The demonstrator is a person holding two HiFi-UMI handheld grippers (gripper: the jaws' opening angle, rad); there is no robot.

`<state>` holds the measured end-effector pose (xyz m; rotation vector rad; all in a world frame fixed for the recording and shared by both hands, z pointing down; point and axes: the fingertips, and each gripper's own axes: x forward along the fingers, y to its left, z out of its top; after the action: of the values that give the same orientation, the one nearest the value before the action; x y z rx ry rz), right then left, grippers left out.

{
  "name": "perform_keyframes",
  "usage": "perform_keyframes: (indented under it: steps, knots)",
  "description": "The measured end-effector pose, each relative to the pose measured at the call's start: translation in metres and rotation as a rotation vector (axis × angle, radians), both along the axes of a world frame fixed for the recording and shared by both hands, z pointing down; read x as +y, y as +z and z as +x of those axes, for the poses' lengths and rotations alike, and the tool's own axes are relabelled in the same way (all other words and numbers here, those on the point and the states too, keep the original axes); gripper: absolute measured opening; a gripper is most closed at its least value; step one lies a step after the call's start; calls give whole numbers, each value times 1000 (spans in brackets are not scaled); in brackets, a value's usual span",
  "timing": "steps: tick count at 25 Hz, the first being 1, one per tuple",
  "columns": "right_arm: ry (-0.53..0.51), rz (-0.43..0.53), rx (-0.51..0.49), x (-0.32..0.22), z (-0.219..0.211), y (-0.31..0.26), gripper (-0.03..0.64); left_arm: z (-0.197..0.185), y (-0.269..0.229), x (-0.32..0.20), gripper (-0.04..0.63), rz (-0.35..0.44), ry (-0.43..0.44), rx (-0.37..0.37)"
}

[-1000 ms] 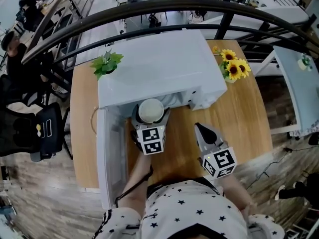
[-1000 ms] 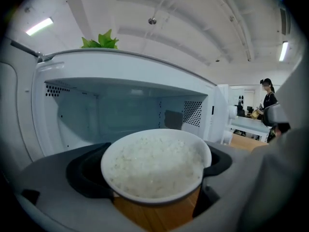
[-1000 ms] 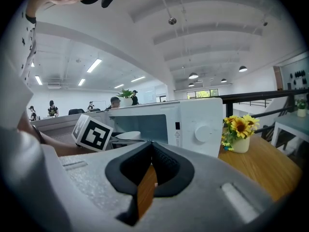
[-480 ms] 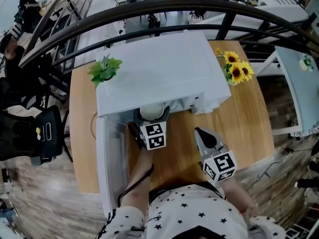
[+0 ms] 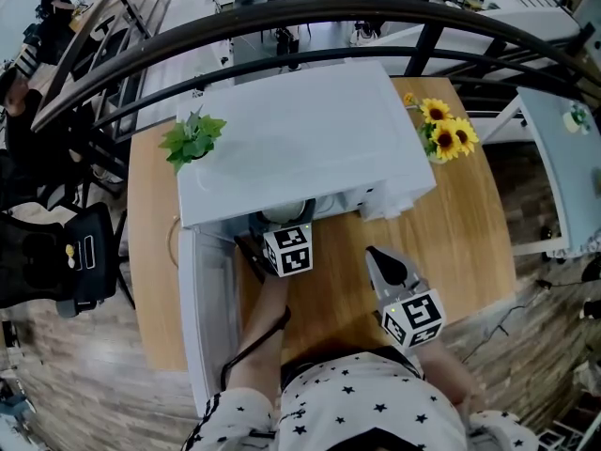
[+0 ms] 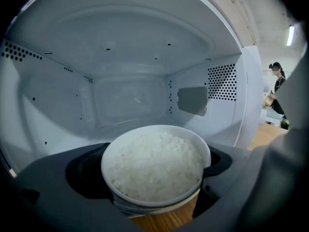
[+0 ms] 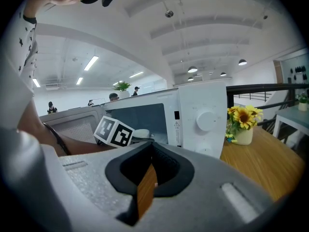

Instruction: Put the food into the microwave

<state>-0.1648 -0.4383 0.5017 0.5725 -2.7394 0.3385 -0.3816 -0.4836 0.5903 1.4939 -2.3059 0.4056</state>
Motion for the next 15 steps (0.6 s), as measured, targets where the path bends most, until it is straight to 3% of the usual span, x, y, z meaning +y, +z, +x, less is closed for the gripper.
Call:
perform_keyframes:
  steps: [5,15]
  knots:
    - [7,-1,0,-1,2,0,6,0,3,-1,523,-20,-9,-45]
    - [6,4,-5,2,6,0,6,-1,5,-2,523,-20,-23,-61]
